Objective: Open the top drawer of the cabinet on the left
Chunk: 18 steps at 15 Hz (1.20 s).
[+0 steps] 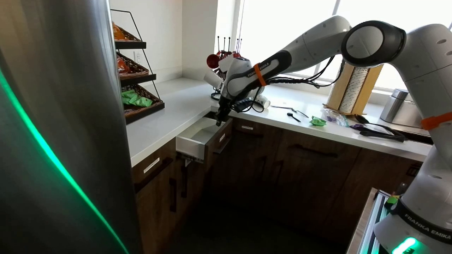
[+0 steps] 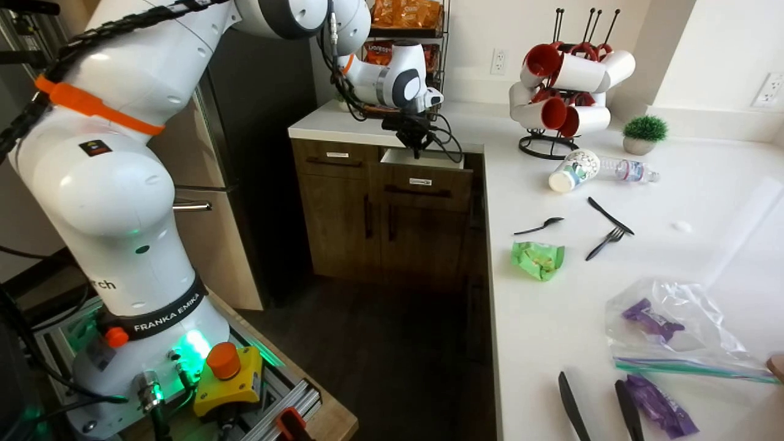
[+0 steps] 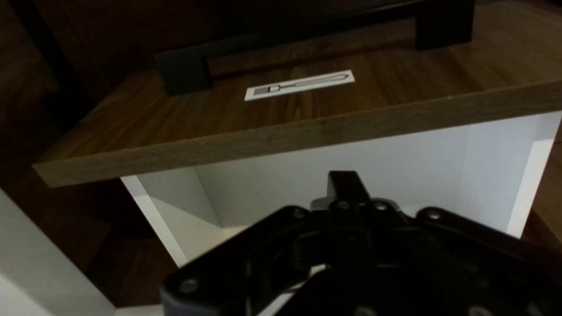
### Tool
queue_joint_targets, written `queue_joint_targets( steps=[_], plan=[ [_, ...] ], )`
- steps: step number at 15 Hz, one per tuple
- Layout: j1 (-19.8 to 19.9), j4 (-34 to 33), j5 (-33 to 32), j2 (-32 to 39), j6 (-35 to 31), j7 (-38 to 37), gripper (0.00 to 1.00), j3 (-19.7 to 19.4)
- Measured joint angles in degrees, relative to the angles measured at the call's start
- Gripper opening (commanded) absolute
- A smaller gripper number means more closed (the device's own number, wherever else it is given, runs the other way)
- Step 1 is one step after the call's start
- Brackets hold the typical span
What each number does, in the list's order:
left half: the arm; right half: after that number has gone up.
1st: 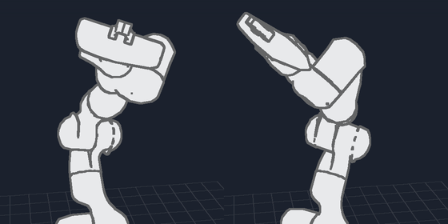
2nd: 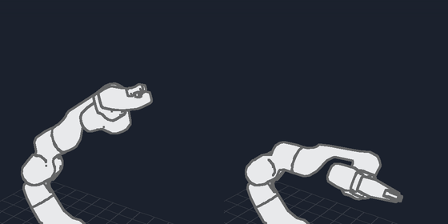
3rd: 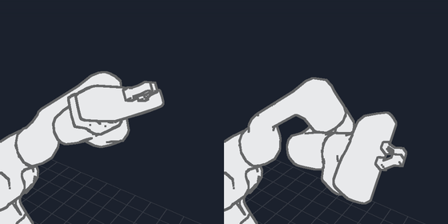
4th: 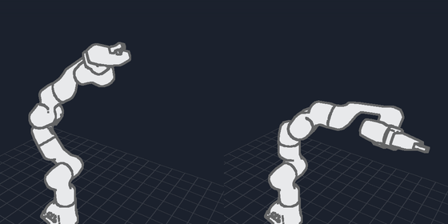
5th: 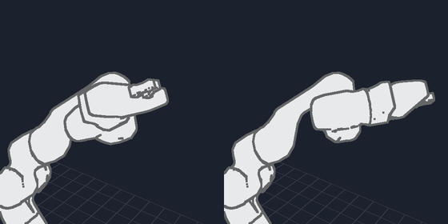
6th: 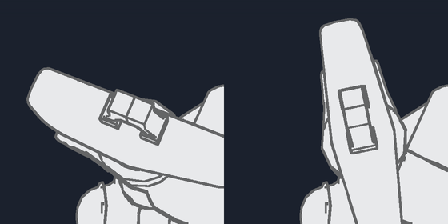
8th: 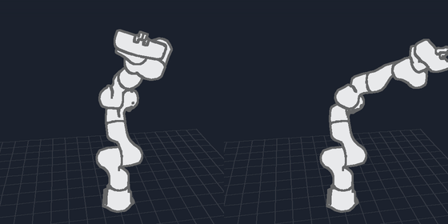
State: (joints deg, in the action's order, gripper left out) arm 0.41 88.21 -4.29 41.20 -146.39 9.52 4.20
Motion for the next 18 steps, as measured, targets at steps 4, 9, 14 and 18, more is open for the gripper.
queue_joint_targets(
  steps=[4, 9, 14, 18],
  plan=[
    [0.45, 0.33, 0.07, 0.77, -5.23, 3.19, 0.00, 1.71],
    [1.13, 0.30, 0.07, 3.47, -5.64, 7.94, 0.00, 3.66],
    [2.08, 0.28, 0.06, 4.57, -5.56, 10.88, 0.00, 4.24],
    [2.30, 0.22, 0.06, 3.68, -1.33, 11.12, 0.00, 4.25]
  ],
)
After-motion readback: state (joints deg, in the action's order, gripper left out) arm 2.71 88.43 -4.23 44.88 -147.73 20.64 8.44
